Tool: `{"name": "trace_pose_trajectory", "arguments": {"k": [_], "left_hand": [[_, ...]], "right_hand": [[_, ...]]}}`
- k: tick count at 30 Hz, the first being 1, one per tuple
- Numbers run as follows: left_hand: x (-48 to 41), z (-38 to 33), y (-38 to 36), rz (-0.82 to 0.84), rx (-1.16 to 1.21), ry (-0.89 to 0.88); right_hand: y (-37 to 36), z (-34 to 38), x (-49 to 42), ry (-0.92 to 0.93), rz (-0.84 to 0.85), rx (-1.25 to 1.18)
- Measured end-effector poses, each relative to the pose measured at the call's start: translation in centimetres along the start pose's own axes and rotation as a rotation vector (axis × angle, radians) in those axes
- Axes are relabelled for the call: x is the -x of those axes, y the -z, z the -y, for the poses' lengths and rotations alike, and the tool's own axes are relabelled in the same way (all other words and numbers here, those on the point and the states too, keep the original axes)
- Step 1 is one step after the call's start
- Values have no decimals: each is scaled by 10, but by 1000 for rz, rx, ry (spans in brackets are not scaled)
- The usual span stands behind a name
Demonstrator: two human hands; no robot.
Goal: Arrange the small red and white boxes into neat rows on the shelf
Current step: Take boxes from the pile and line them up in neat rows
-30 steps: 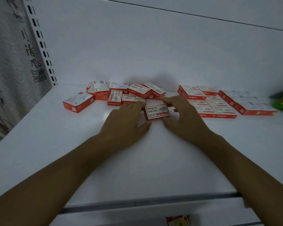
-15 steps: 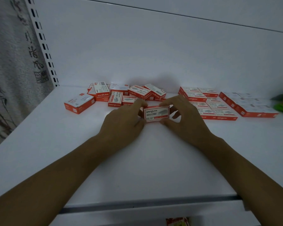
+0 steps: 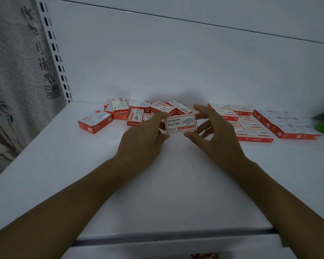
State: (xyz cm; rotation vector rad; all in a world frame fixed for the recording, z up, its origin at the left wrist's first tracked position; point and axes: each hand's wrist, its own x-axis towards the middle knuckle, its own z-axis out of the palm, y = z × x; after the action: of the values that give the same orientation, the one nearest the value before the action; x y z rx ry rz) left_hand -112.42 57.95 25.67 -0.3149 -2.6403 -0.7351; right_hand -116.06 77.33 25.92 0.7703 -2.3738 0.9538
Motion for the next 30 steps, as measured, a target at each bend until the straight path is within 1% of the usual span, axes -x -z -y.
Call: {"name": "trace_pose_trajectory", "arguments": {"k": [4,11,14,16,19,23,26,30], "left_hand": [[1,1,-1,3,-4,-25],[3,-1,-1,-19,27,-53],[4,-2,3,-74,-9,-92],[8,-4,5,-65,-50,-118],[16,-10,4,-11,-51,-133],[13,-29,2,25,-88,-196],[3,-50,-7,49,-156,-257],[-19,-88,-32,71,-192,-272]], "right_hand": [[2,-2,2,5,40,30],[-1,-1,2,2,34,120],[1,0,-1,31,28,161],[7,0,-4,43,19,195],[24,2,-6,39,41,223],[58,-3,0,113,52,304],[81,-17,6,101,43,301],[107,-51,10,64,42,318]]}}
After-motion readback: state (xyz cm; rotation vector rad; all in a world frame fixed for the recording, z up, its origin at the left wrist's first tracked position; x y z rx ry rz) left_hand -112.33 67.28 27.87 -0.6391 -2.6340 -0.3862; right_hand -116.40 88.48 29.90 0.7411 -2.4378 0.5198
